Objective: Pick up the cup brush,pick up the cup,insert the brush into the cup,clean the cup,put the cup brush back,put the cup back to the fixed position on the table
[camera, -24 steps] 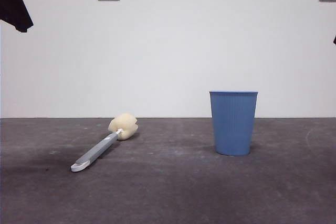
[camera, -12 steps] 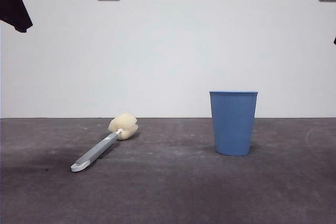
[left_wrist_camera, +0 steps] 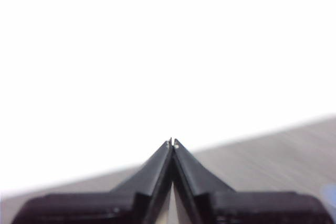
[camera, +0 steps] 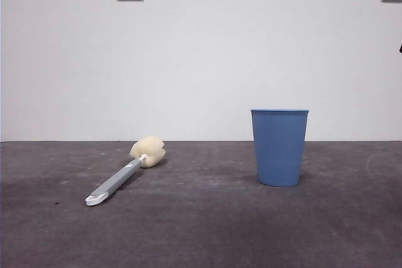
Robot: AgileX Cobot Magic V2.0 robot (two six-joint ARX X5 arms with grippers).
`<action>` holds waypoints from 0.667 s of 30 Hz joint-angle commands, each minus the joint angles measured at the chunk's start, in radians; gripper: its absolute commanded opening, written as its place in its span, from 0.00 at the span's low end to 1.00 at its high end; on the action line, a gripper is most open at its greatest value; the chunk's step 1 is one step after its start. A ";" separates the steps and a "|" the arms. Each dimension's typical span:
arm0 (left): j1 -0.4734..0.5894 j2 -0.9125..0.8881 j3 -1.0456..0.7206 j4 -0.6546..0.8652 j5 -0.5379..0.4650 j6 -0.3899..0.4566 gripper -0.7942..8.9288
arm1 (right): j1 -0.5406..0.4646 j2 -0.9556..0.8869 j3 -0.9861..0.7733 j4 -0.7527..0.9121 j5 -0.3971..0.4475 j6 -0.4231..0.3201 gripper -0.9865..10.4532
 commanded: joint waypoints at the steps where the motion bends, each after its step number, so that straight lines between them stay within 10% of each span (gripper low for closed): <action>1: 0.060 -0.075 -0.138 0.042 -0.039 0.021 0.08 | 0.002 -0.002 0.005 0.003 0.003 0.006 0.09; 20: 0.129 -0.333 -0.575 0.019 -0.052 -0.094 0.08 | 0.002 -0.002 0.005 0.003 0.003 0.006 0.09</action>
